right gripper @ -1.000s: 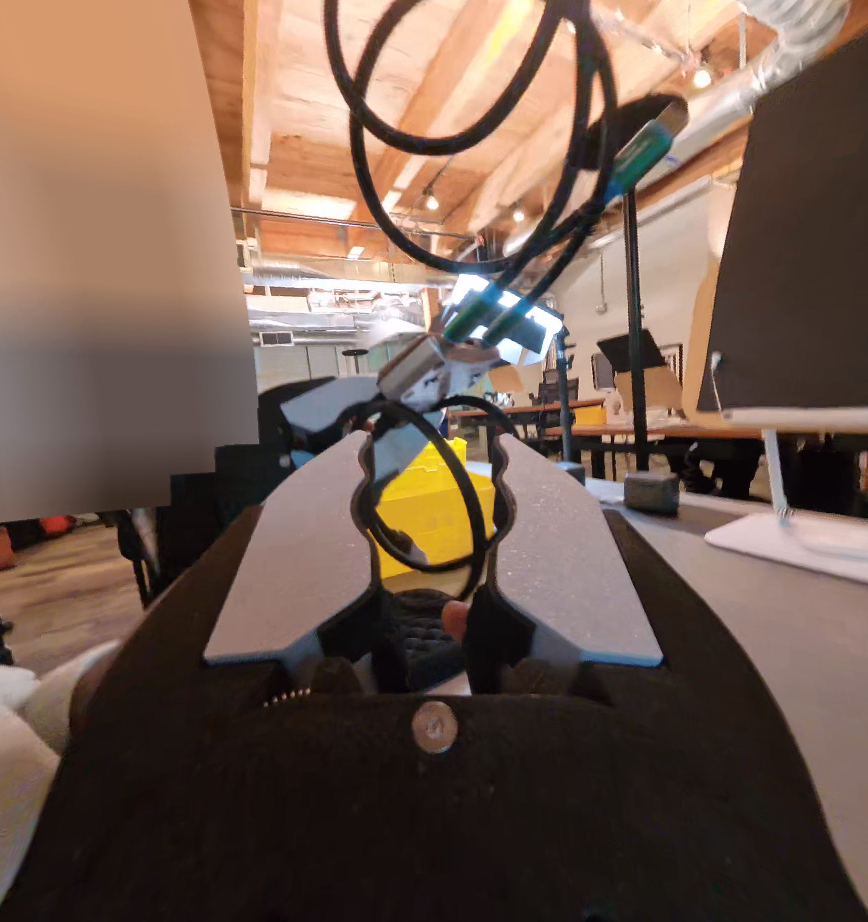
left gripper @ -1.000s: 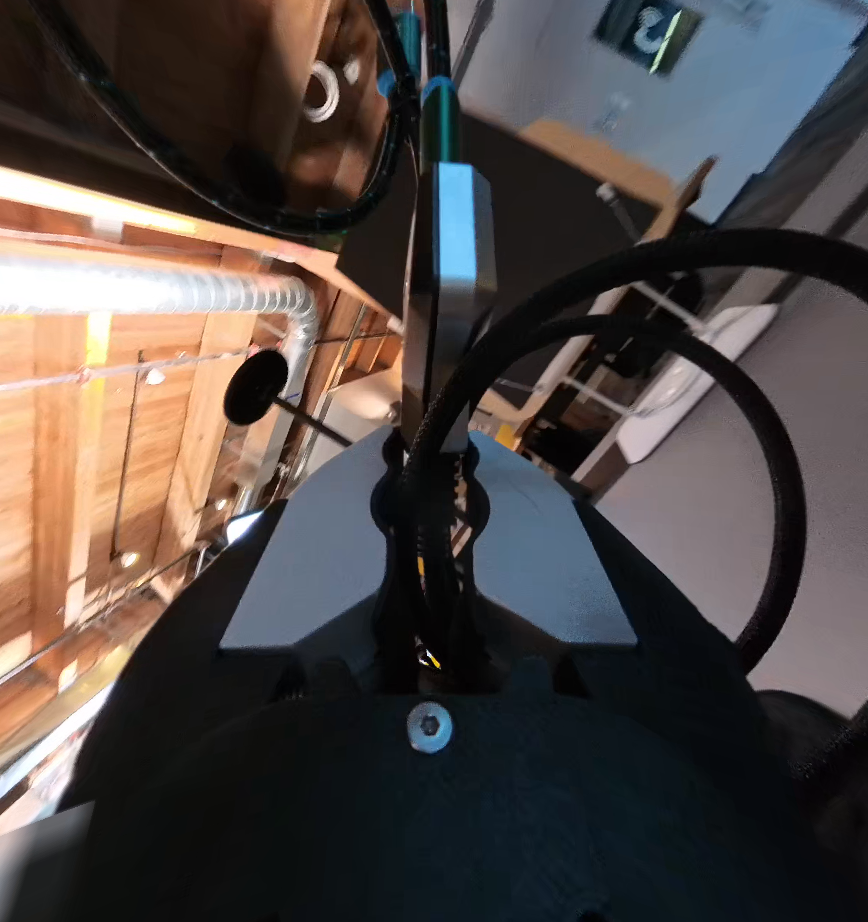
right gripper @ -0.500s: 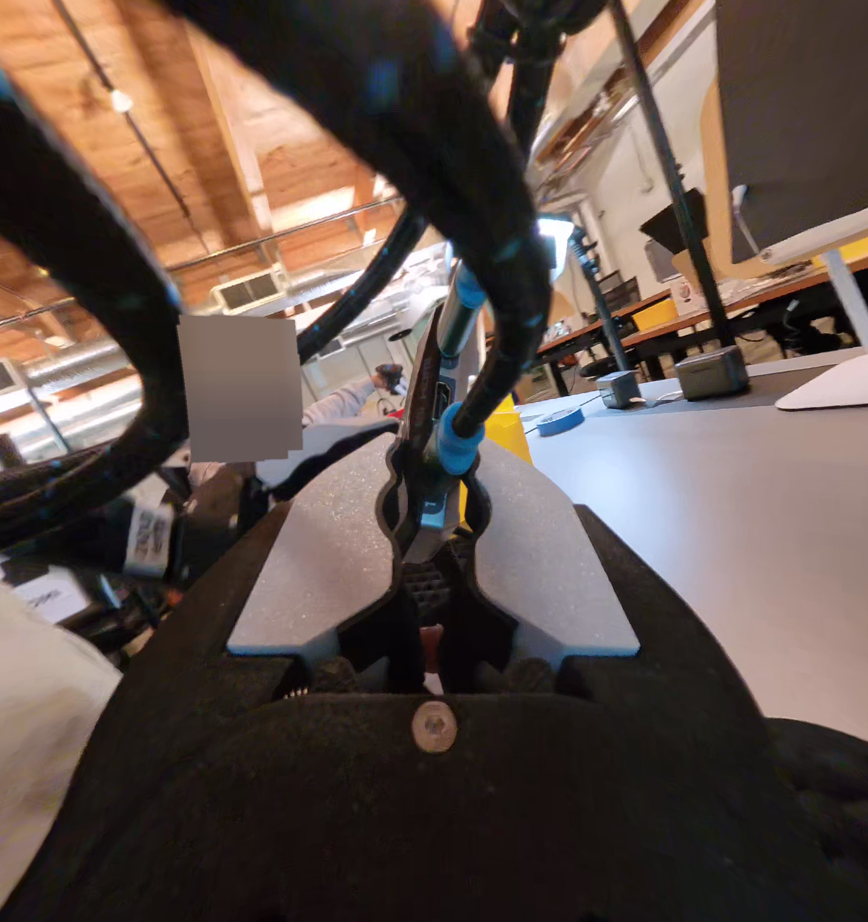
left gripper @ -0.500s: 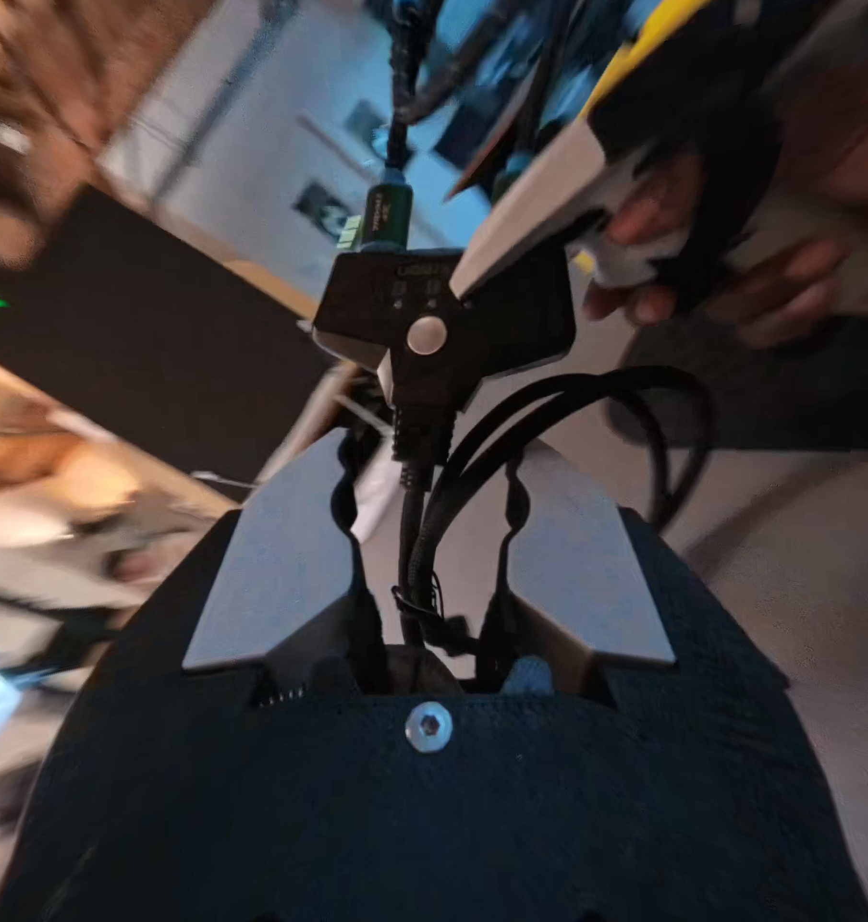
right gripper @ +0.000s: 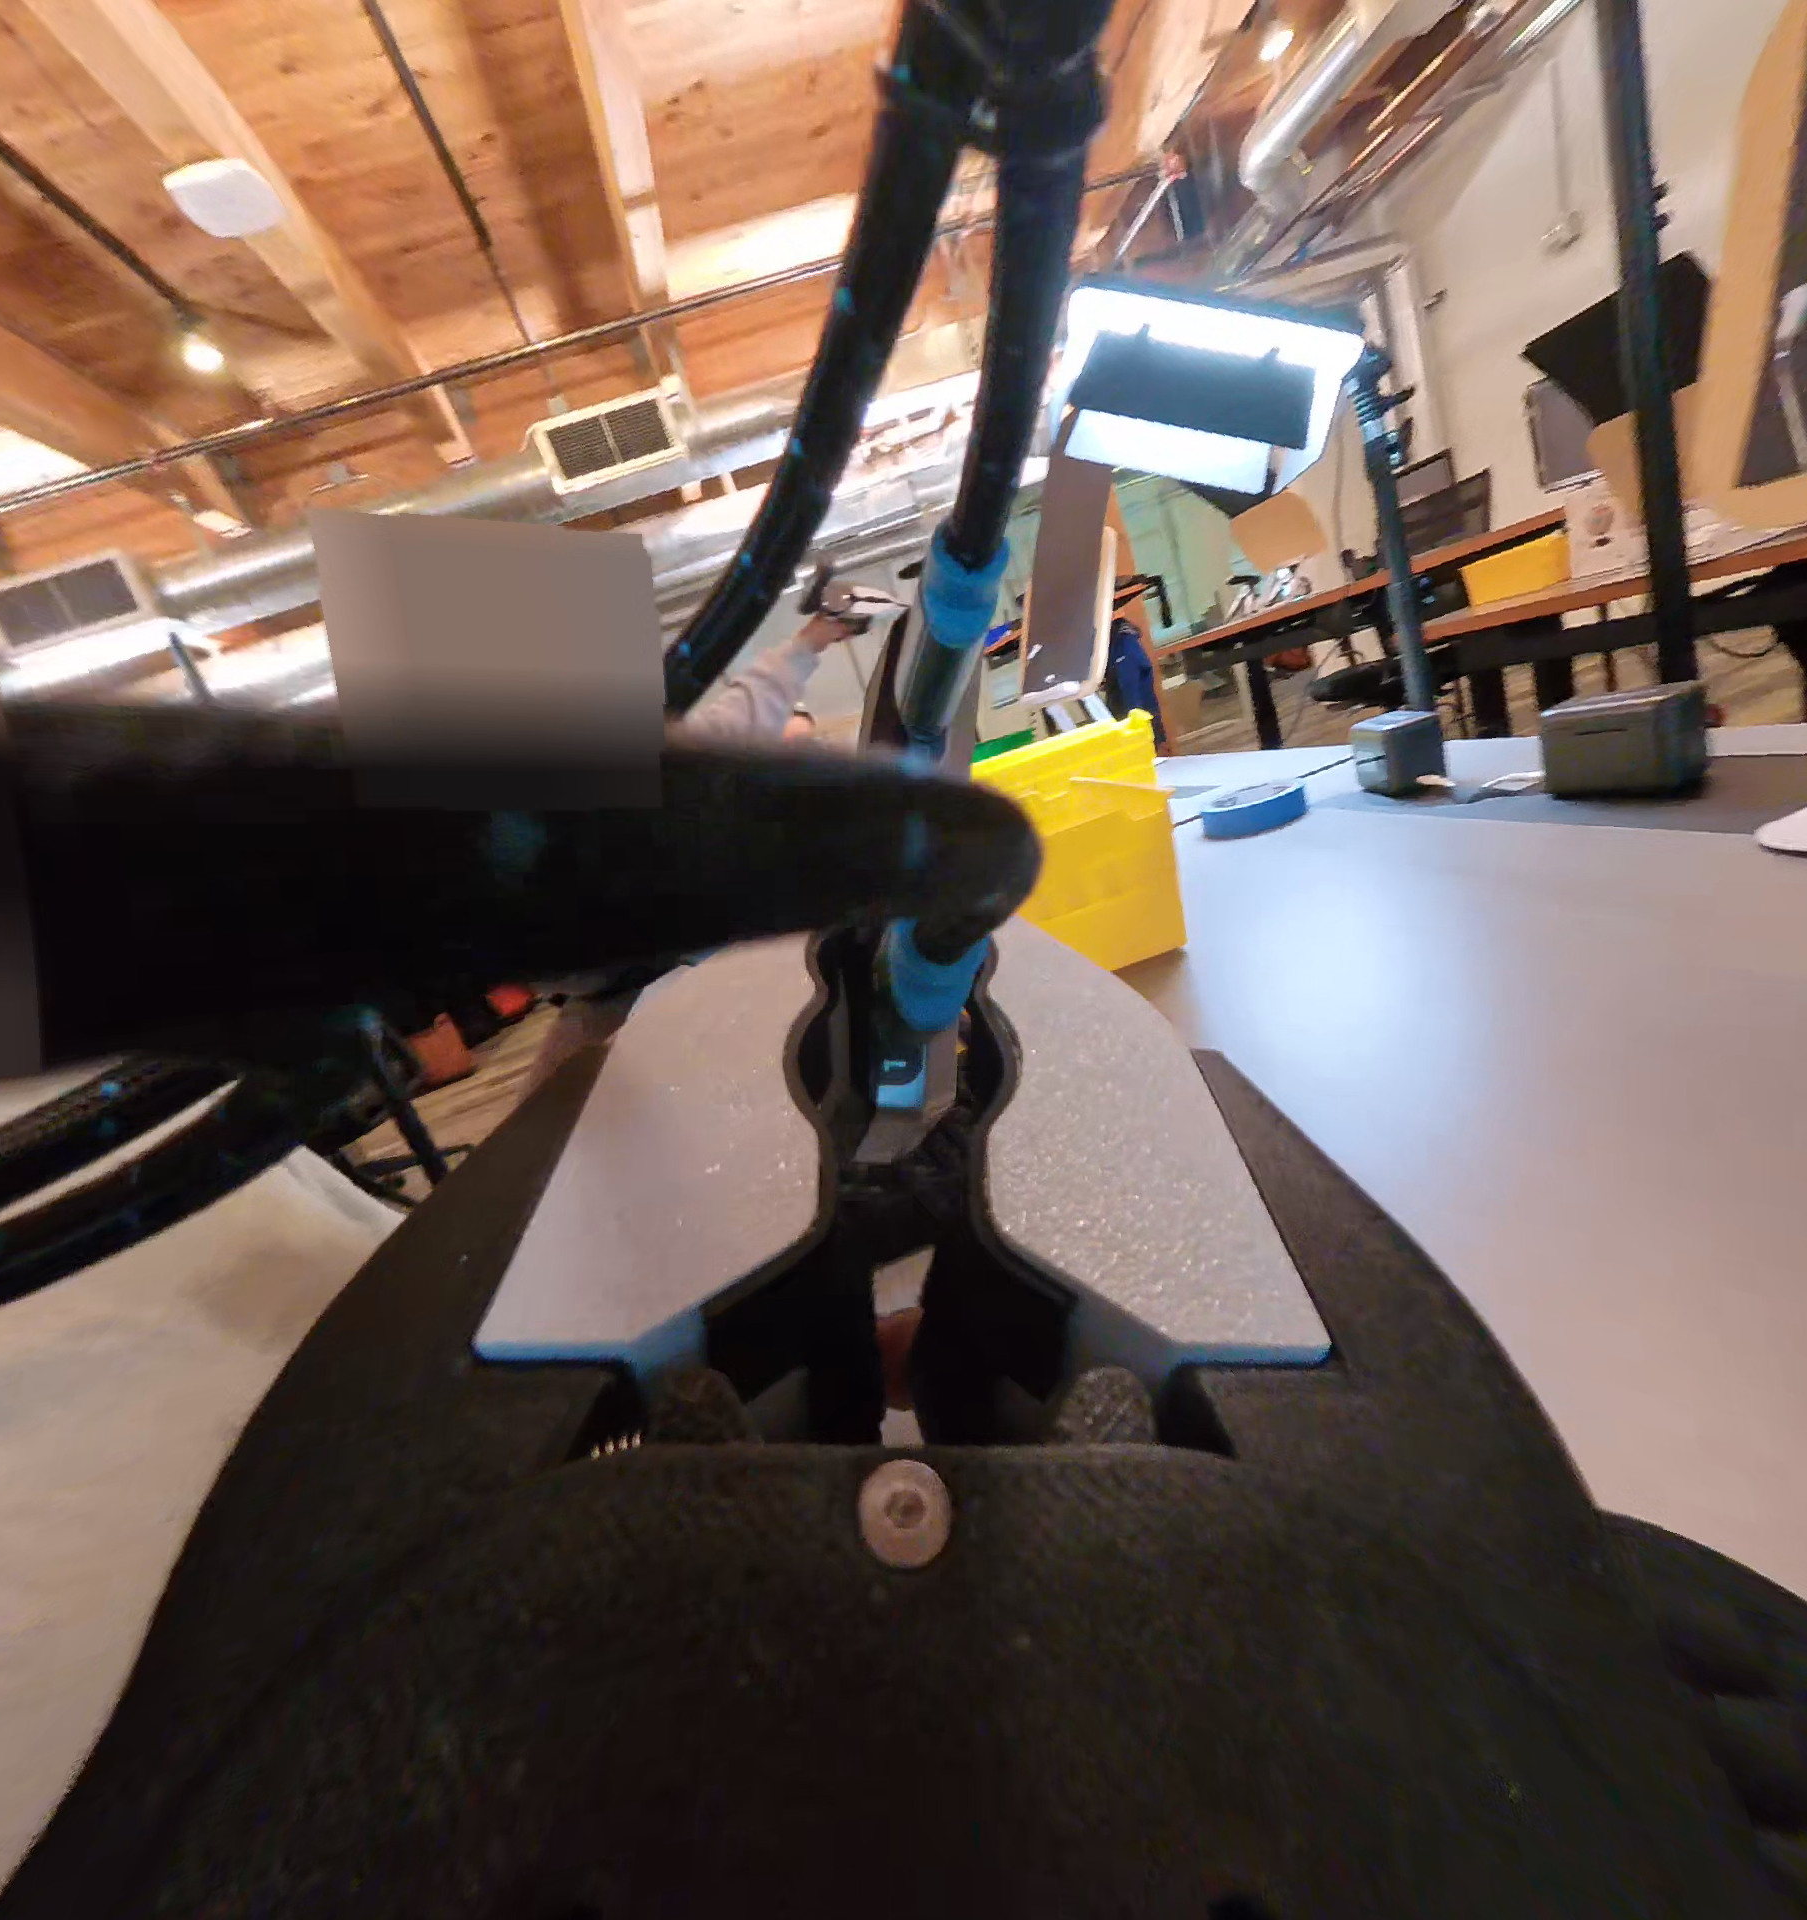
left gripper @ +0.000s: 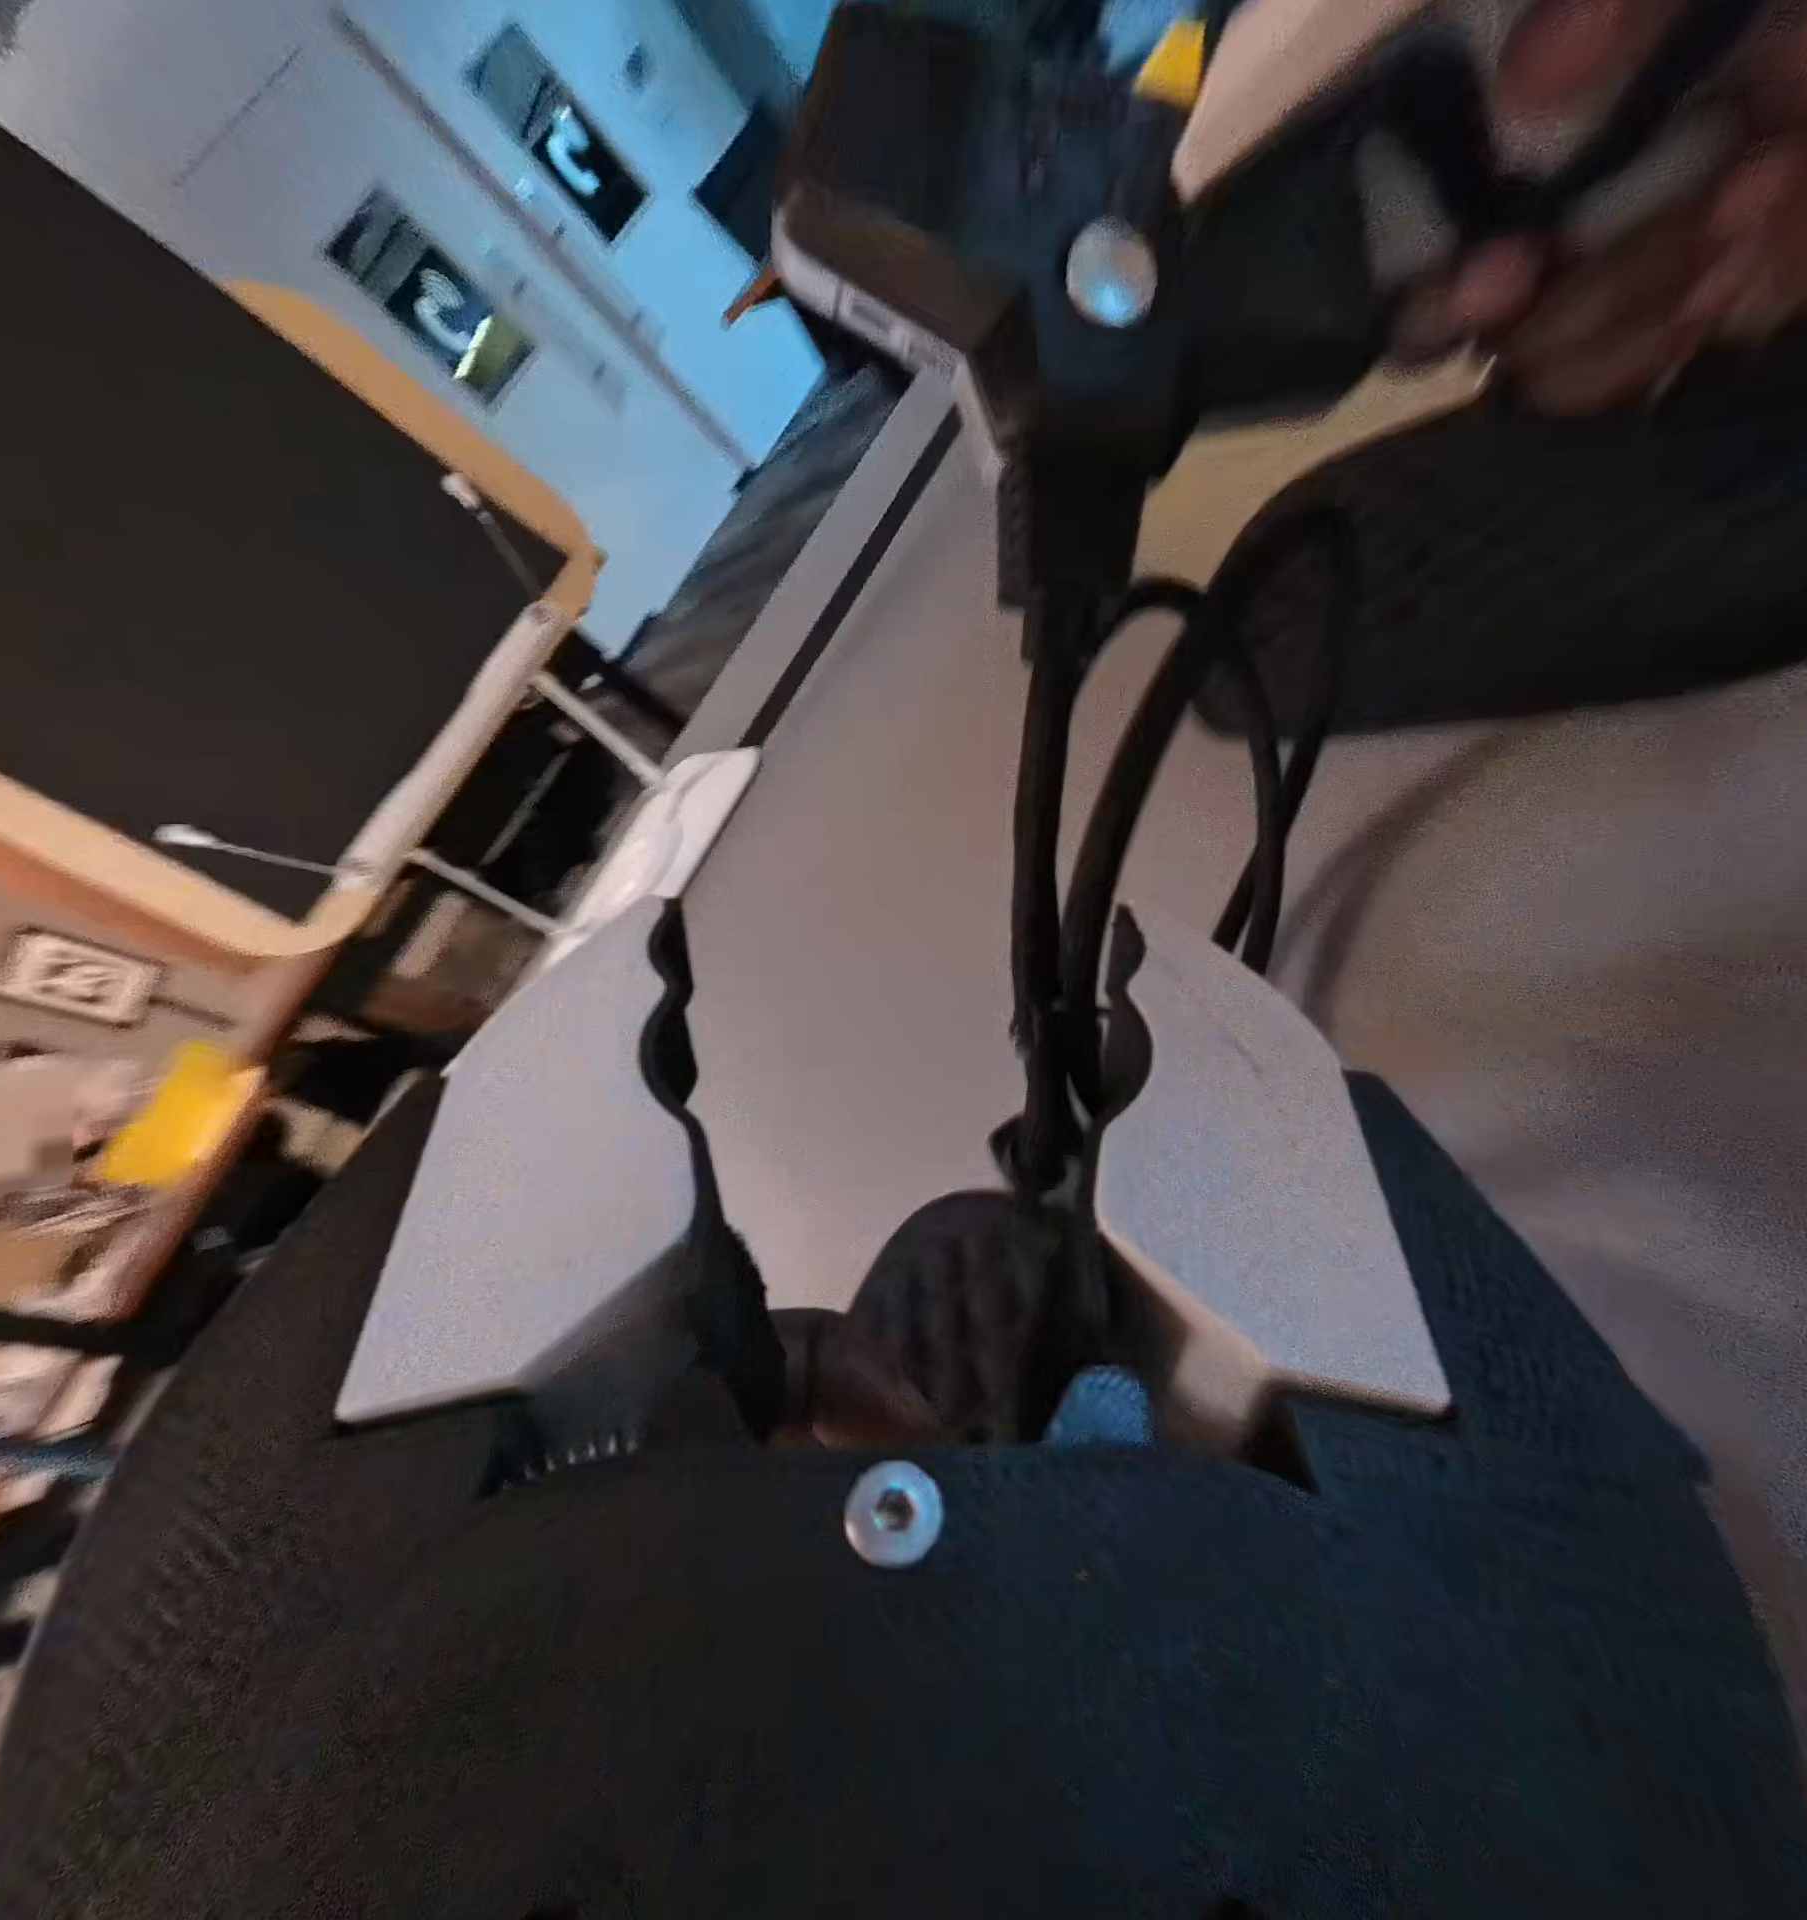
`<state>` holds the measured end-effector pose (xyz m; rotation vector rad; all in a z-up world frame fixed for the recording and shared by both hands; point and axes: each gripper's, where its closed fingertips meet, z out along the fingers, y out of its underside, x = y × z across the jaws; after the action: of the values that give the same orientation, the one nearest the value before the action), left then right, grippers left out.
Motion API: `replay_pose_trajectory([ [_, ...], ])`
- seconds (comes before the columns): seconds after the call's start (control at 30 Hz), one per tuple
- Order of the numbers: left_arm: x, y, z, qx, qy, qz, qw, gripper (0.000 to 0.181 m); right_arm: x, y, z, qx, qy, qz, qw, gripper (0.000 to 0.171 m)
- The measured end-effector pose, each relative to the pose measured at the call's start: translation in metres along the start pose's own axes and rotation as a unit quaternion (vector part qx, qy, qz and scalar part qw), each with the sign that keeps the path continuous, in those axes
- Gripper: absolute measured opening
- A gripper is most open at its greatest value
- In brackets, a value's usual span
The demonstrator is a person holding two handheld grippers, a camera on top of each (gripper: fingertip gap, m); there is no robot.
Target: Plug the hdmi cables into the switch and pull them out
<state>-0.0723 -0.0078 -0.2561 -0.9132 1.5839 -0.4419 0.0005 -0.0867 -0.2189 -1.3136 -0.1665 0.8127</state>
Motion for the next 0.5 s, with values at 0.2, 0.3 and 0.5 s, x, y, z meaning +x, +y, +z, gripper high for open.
replay_pose_trajectory([
  [0.2, -0.021, -0.050, -0.039, 0.213, 0.034, -0.160, 0.963, 0.068, 0.004, 0.006, -0.003, -0.035, 0.015, -0.036, 0.999, 0.020],
  [0.3, -0.041, -0.082, -0.074, 0.391, 0.101, -0.324, 0.855, 0.077, 0.001, 0.013, -0.001, -0.054, 0.004, -0.040, 0.998, 0.020],
  [0.5, 0.005, -0.065, -0.011, 0.256, 0.099, -0.235, 0.932, 0.098, -0.022, 0.034, 0.009, -0.118, -0.054, -0.059, 0.990, 0.020],
])
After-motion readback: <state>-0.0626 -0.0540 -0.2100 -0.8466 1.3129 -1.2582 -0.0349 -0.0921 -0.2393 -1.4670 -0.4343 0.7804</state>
